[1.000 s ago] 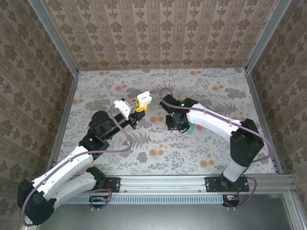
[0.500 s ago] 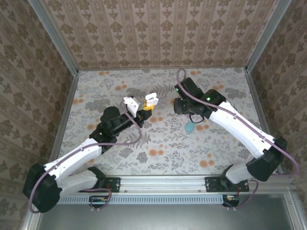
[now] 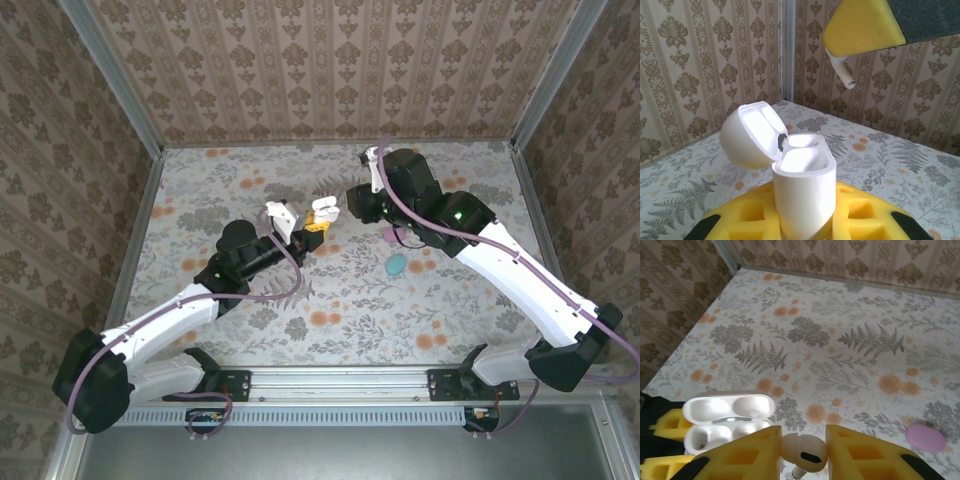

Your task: Insert the wireless bluetooth earbuds into the charging case

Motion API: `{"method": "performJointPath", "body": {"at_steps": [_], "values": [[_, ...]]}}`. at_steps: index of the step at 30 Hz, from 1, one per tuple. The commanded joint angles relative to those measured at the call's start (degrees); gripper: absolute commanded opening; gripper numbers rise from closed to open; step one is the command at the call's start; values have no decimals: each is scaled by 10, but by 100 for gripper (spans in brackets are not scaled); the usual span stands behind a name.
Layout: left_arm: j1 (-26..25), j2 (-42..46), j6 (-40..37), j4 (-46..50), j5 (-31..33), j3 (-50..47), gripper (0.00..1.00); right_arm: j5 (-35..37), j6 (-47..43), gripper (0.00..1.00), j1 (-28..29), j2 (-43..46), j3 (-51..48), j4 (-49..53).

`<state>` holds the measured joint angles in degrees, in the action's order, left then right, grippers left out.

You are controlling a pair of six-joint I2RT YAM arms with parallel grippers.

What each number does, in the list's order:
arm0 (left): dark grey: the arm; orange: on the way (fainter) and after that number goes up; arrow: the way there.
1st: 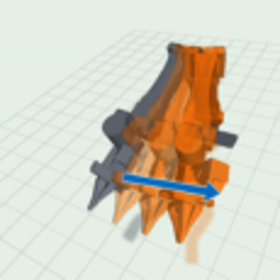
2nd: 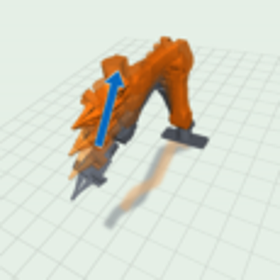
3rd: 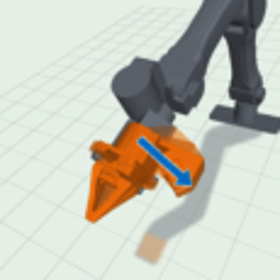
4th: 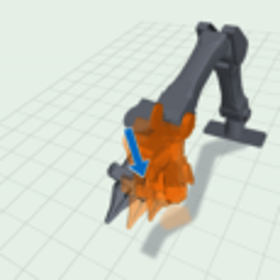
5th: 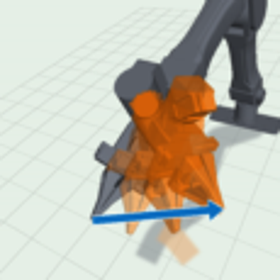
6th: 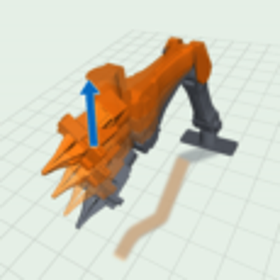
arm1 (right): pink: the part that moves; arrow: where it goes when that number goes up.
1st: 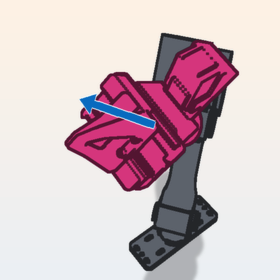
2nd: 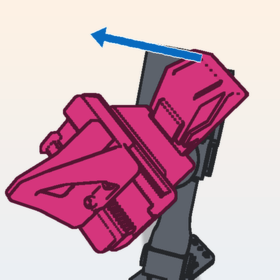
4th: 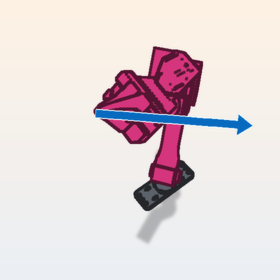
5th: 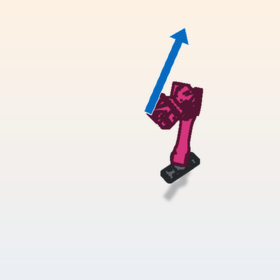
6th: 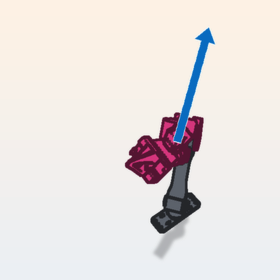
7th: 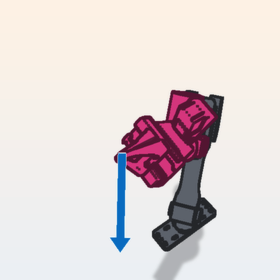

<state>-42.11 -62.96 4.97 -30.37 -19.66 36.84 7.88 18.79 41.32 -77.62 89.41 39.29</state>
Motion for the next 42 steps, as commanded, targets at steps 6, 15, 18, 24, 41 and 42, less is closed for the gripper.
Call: {"method": "performJointPath", "body": {"at_steps": [6, 15, 18, 24, 41, 42], "values": [[-8, -2, 15, -38, -29, 25, 20, -34, -40, 29, 12, -12, 15, -43], [-9, 0, 17, -39, -32, 29, 20, -26, -55, 29, 16, -18, 2, -55], [-10, 1, 18, -38, -32, 29, 20, -24, -57, 29, 17, -17, -2, -57], [-11, 1, 19, -39, -30, 32, 20, -23, -68, 29, 21, -17, -12, -63], [-14, 1, 23, -41, -20, 37, 20, -27, -96, 28, 27, -12, -44, -79], [-13, 1, 23, -41, -18, 38, 20, -32, -98, 28, 28, -11, -46, -80]]}}
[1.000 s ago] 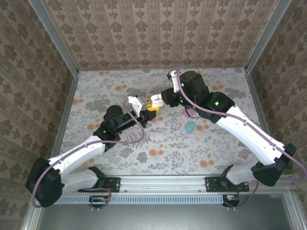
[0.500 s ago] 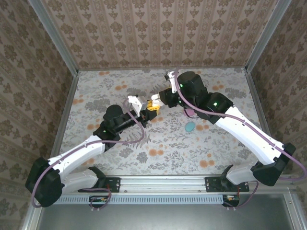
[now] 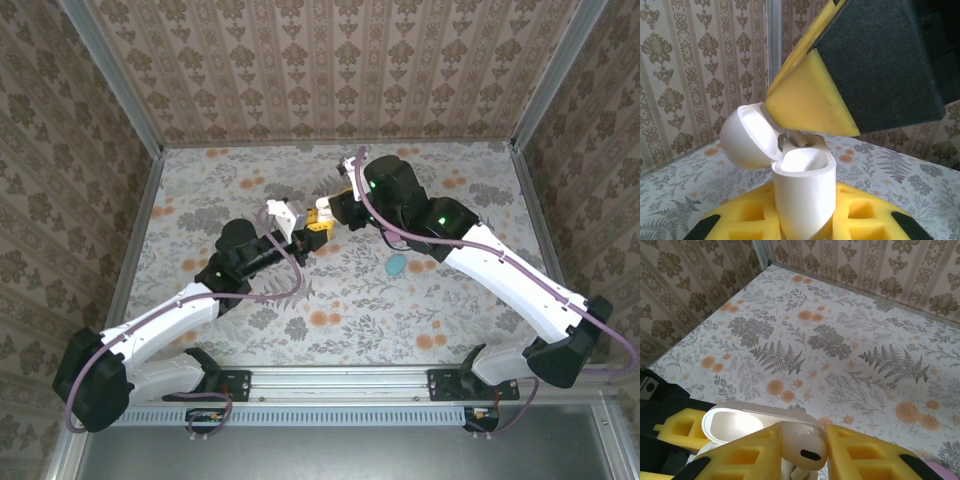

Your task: Insert the wireless bluetooth earbuds into the charging case

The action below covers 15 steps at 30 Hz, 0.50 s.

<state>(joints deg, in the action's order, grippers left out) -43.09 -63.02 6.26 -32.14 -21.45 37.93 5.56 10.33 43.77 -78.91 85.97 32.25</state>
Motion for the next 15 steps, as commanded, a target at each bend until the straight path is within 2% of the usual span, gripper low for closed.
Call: {"method": "performJointPath", "body": {"at_steps": [1, 15], "values": [[-4, 2, 10, -23, 2, 26, 20, -12, -14, 28, 4, 3, -13, -8], [-4, 5, 10, -24, 10, 25, 20, -58, -13, 33, 3, 10, -24, 8]]}}
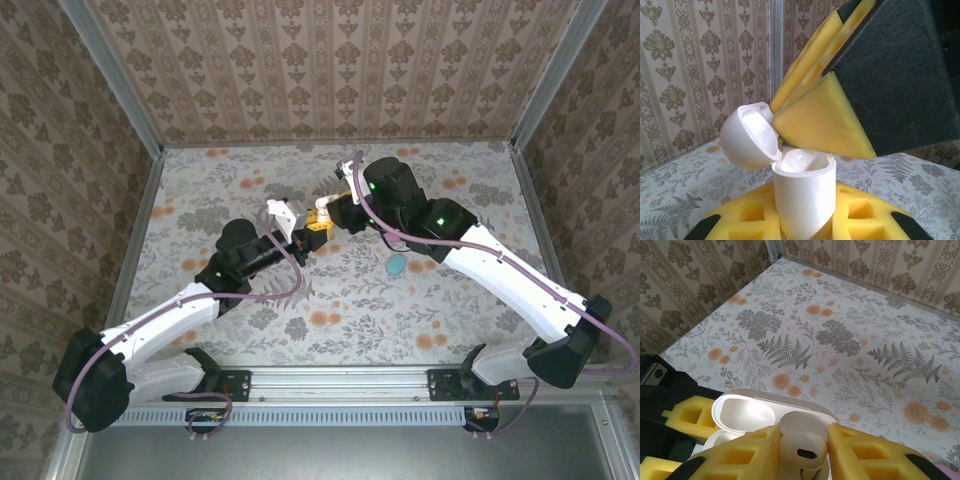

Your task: Insert the wireless bluetooth earbuds into the charging case

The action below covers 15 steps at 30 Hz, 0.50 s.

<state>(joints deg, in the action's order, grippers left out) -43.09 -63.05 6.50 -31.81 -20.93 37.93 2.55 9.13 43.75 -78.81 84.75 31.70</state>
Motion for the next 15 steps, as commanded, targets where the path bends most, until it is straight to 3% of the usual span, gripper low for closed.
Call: {"method": "performJointPath", "body": {"at_steps": [1, 8, 15], "values": [[-4, 5, 7, -28, 4, 25, 20, -27, -1, 33, 3, 8, -11, 13], [-4, 6, 6, -28, 4, 25, 20, -39, 6, 43, 3, 10, -8, 13], [-4, 5, 5, -29, 6, 25, 20, -107, 48, 50, -14, 18, -7, -2]]}}
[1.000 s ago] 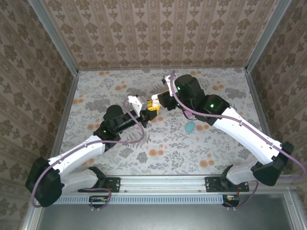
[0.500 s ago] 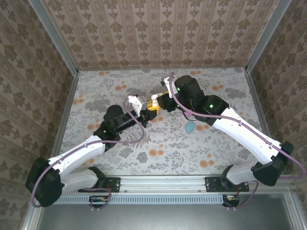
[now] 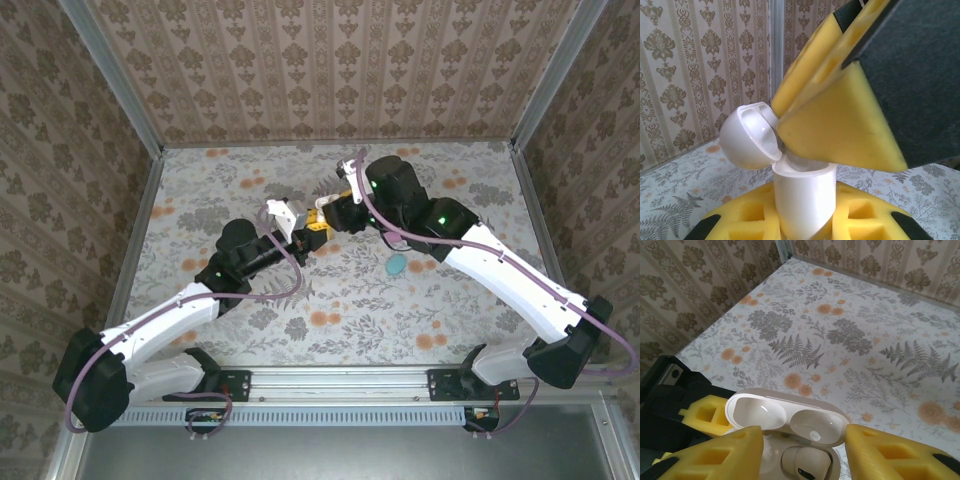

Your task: Insert the wireless bluetooth earbuds into the charging case

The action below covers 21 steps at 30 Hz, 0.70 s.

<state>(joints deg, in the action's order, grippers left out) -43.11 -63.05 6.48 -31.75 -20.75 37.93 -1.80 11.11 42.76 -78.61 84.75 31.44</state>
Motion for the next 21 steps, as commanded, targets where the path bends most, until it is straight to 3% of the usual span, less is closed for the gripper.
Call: {"method": "performJointPath", "body": {"at_steps": [1, 8, 21], "values": [[-4, 5, 6, -29, 4, 24, 20, -77, 37, 52, -9, 18, -7, -2], [-4, 6, 5, -30, 6, 22, 20, -123, 73, 62, -26, 29, -9, -23], [-4, 18, -1, -21, 19, 21, 20, -85, 143, 66, -70, 78, -42, -66]]}}
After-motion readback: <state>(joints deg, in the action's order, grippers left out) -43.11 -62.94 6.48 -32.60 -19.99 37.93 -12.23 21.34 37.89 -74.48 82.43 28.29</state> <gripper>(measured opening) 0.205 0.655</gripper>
